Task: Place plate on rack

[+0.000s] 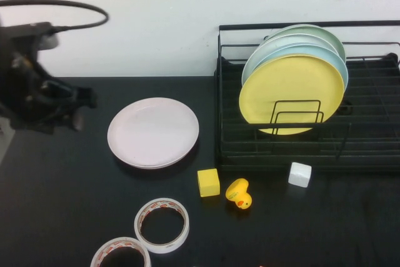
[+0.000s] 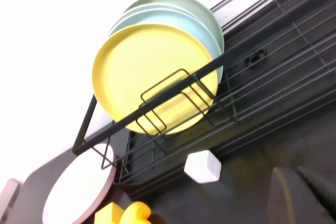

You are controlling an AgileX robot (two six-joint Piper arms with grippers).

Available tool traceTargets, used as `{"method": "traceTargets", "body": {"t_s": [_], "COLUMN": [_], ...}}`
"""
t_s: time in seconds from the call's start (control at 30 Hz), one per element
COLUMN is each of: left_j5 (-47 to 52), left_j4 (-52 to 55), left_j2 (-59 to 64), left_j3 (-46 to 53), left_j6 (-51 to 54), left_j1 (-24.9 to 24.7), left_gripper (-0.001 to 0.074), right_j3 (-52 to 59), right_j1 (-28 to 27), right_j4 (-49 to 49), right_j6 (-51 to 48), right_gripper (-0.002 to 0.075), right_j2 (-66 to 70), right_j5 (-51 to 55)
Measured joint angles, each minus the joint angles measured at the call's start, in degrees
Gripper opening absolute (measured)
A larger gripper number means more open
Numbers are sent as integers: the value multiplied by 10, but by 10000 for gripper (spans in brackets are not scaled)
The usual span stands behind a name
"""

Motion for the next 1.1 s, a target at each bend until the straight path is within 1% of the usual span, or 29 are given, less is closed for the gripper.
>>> {"method": "traceTargets", "body": {"t_s": [0.07, 0.1, 0.17, 0.23, 0.4, 0.63, 0.9, 1.1], "left_j5": [8, 11, 13, 13, -22, -94, -119, -154], "left_j4": [-4, -7, -13, -22, -42, -52, -52, -52], "left_j2": [50, 69, 111, 147, 203, 245, 298, 326], "left_j3": [-34, -49, -74, -90, -104, -107, -107, -107], "left_j6": [0, 0, 2, 2, 2, 2, -2, -26], "left_j1": [-2, -3, -4, -4, -4, -4, -4, -4], "left_gripper": [423, 459, 506, 517, 497, 426, 417, 417], "right_j3": [0, 0, 0, 0, 0, 0, 0, 0], "right_j1": [0, 0, 0, 0, 0, 0, 0, 0], "right_j4": [0, 0, 0, 0, 0, 0, 0, 0], "right_j6": [0, 0, 0, 0, 0, -2, -3, -6], "right_gripper": [-2, -2, -2, -2, -2, -2, -2, -2], "right_j2": [0, 0, 0, 0, 0, 0, 0, 0], "right_j5": [3, 4, 4, 4, 4, 4, 4, 4]}}
